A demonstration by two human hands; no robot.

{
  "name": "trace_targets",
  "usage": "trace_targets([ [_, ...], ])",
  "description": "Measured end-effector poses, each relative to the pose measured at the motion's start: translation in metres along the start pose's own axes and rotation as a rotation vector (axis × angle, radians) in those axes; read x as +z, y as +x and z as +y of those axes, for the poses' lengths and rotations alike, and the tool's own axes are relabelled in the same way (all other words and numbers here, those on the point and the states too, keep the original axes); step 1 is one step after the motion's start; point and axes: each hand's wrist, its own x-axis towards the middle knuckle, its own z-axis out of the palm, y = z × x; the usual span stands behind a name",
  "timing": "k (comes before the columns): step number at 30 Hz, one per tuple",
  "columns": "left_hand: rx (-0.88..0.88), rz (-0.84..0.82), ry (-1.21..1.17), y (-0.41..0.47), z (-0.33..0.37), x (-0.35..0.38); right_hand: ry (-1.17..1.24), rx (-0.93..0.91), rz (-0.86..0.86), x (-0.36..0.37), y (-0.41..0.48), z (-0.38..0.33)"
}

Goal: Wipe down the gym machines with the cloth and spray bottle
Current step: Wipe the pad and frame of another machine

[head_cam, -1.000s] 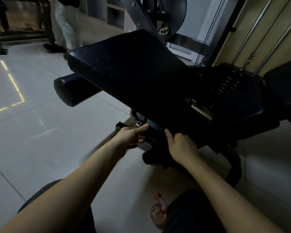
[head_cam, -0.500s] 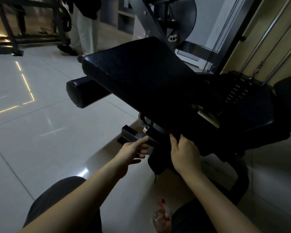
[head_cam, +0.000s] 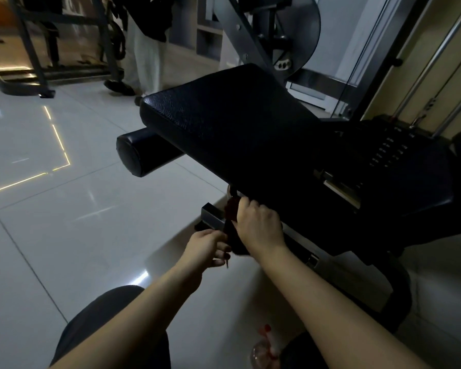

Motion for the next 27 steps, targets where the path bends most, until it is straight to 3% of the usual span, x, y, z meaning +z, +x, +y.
trace_targets([
  [6,0.079,-0.031,-0.298,-0.002,0.011,0.031,0.298,0.063,-0.108,-0.015,-0.024,0.005],
  [9,0.111,-0.065,-0.277,-0.003,0.017,0.054,0.505,0.005,-0.175,-0.026,-0.048,0.027],
  [12,0.139,0.039,-0.22,0.004,0.012,0.077,0.671,0.021,-0.031,-0.033,-0.062,0.055],
  [14,0.174,0.141,-0.19,0.003,0.009,0.091,0.572,0.066,0.146,-0.033,-0.068,0.074],
  [15,0.175,0.188,-0.169,0.001,0.01,0.096,0.503,0.101,0.155,-0.031,-0.071,0.081],
  [20,0.082,0.312,-0.136,0.016,0.021,0.105,0.441,0.153,-0.039,-0.011,-0.085,0.073],
  [23,0.193,0.455,0.075,0.017,0.016,0.107,0.48,0.137,-0.049,-0.013,-0.083,0.074],
  [27,0.226,0.508,0.147,0.018,0.016,0.102,0.414,0.112,-0.103,-0.016,-0.066,0.084],
])
